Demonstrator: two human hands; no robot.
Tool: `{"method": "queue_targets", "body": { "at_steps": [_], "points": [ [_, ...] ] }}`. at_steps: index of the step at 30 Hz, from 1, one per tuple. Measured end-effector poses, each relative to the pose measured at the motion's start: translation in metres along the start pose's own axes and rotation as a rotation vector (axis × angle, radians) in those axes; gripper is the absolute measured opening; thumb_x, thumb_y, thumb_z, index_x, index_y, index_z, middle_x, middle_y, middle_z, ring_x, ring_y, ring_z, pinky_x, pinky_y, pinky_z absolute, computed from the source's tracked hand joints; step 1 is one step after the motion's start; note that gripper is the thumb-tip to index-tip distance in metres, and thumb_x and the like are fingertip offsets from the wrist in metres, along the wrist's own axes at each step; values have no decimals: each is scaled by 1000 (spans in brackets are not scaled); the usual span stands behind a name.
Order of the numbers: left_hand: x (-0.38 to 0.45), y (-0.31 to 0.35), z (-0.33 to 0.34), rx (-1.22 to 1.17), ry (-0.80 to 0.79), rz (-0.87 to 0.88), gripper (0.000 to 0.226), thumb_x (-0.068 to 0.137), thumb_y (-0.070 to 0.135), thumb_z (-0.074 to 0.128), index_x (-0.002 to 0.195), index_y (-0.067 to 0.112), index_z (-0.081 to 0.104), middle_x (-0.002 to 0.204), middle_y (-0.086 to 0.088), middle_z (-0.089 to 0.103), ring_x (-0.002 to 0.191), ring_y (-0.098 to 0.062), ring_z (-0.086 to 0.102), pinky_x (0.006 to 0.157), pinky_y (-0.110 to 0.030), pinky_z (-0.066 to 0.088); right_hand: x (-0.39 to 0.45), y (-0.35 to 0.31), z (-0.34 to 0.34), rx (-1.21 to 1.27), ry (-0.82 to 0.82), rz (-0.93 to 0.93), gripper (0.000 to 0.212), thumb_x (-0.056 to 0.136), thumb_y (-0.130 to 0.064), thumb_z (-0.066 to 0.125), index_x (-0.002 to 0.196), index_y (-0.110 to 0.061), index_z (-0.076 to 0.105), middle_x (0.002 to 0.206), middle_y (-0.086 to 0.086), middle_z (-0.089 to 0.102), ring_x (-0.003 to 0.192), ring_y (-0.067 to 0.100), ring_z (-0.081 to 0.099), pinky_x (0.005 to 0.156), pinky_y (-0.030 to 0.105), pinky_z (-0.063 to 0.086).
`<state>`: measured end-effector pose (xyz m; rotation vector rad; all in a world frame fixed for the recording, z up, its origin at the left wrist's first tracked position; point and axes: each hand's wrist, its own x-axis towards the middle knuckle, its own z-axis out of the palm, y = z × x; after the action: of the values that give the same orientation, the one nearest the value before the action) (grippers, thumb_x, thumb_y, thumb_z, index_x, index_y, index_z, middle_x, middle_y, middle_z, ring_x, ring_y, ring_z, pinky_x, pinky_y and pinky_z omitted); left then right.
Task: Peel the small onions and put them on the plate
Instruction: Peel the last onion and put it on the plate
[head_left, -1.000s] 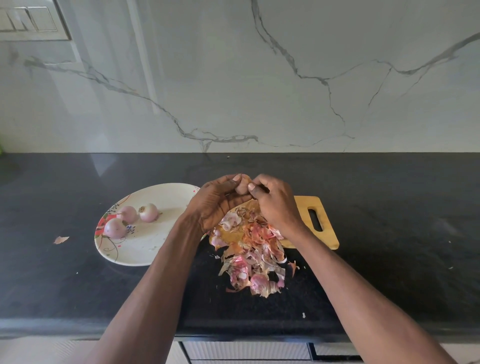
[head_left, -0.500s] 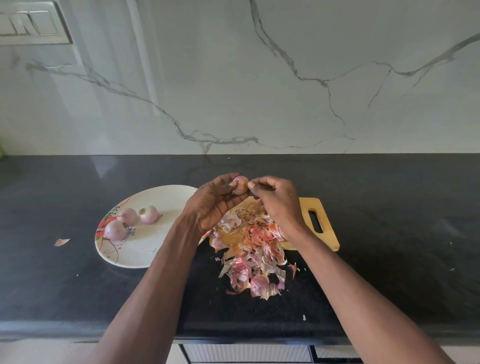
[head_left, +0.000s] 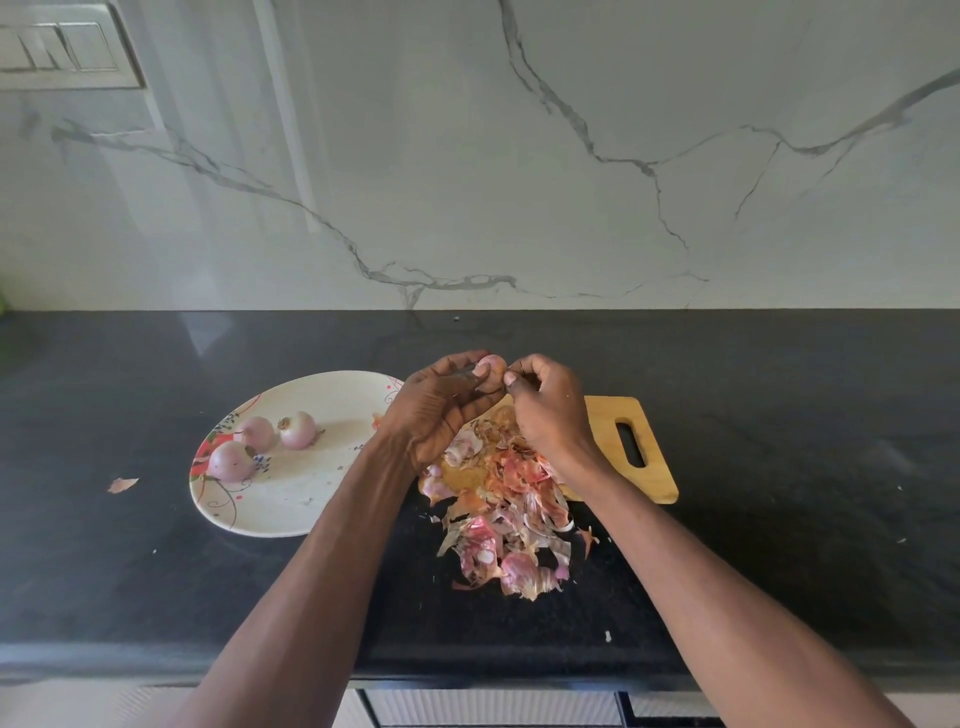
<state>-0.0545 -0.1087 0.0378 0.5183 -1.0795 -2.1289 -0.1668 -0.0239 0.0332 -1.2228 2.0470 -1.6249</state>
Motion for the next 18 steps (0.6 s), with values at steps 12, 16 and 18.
{"method": "queue_targets", "body": {
  "at_steps": [12,16,18],
  "points": [
    [-2,4,-1,115,-2,-27,25,99,1,52,88,1,74,92,-16,66,91,-24,66,85,-32,61,0,2,-11,-13,25,-130,30,92,0,66,118,-14,70,113,-3,67,97,4,61,79,8,50],
    [0,3,-4,82,38,-42,11,95,-2,57,97,-1,68,95,-18,71,88,-25,69,84,-35,62,-1,1,-7,-47,106,-294,26,87,-12,76,113,-8,74,106,-4,67,92,2,60,80,4,46],
    [0,2,-4,81,28,-37,8,92,-2,62,97,-2,69,97,-20,71,88,-25,69,82,-35,62,-1,2,-5,-57,128,-334,18,86,-8,77,104,-6,77,96,-3,67,85,1,61,77,10,51]
  ]
}}
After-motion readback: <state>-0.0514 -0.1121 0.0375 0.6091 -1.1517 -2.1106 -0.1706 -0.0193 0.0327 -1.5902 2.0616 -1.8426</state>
